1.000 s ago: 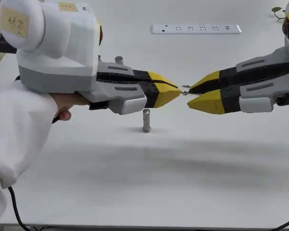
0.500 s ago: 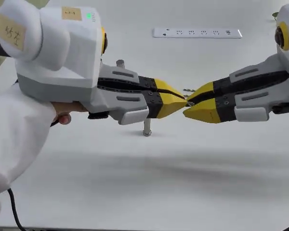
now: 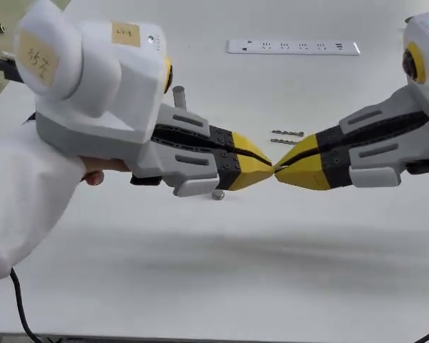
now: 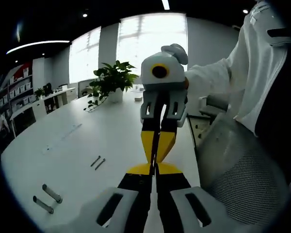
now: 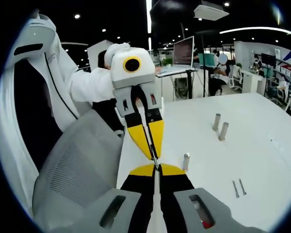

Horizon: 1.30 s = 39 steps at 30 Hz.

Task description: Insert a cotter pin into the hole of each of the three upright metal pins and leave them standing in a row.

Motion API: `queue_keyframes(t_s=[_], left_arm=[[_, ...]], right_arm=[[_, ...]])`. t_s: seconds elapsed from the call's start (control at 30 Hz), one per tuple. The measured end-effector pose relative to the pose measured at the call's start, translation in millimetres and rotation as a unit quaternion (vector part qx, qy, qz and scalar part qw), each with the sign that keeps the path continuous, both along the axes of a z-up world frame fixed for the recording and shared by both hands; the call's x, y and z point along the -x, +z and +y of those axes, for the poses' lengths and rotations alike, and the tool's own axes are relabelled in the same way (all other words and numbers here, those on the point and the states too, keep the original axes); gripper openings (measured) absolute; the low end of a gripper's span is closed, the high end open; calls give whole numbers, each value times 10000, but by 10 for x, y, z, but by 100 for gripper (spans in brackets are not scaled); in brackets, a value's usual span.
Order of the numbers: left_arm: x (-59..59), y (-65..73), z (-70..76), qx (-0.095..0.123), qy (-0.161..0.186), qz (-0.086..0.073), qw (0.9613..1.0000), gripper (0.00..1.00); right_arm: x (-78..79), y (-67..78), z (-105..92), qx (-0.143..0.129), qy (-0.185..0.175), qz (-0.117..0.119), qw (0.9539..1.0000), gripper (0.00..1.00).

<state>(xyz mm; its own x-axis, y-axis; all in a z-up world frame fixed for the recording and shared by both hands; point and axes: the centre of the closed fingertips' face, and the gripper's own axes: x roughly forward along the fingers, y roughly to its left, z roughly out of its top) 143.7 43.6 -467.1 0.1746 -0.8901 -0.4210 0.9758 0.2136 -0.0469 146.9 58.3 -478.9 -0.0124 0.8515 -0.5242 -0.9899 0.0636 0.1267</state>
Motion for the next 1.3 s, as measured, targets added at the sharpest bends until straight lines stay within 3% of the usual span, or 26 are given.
queue_keyframes(t_s=[0.1,0.13,0.2,0.33,0.5,0.63,0.7,0.77,0.87,0.97,1.03,1.1,1.23,1.3], left_arm=[[-3,-13,24,-95,-69,-129,9998,0],[-67,-39,84,-129,-151,-308,9993,0],[-56,-74,110,-164,-132,-291,9994,0],[-50,-78,97,-200,-140,-496,9985,0],[-56,-112,123,-213,14,-472,9987,3],[-131,-171,217,-259,173,-435,9986,11],[-172,-191,253,-264,271,-395,9985,9],[-288,-241,387,-241,378,-332,9984,11],[-350,-294,416,-360,452,-351,9977,18],[-410,-372,456,-488,506,-339,9970,19],[-439,-448,486,-569,563,-219,9966,18],[-478,-510,513,-668,602,-201,9957,19],[-542,-587,521,-658,627,-124,9958,18],[-570,-645,546,-757,595,-109,9953,17]], right_arm=[[11,-19,2,42,16,26,10000,0],[8,-31,9,62,10,-6,10000,0],[5,-50,17,82,23,-45,10000,0],[0,-57,48,47,-8,-19,10000,0],[-61,-79,65,5,-150,-29,9999,0],[-185,-118,45,28,-397,-78,9992,0],[-251,-153,33,61,-466,-100,9988,0],[-293,-180,29,74,-513,-99,9986,0],[-347,-259,26,210,-563,-162,9981,0],[-396,-357,24,341,-585,-170,9976,0],[-424,-417,26,422,-585,-149,9973,0],[-453,-467,39,489,-585,-175,9969,0],[-462,-562,66,638,-489,-174,9966,0],[-468,-606,83,684,-462,-165,9964,0]])
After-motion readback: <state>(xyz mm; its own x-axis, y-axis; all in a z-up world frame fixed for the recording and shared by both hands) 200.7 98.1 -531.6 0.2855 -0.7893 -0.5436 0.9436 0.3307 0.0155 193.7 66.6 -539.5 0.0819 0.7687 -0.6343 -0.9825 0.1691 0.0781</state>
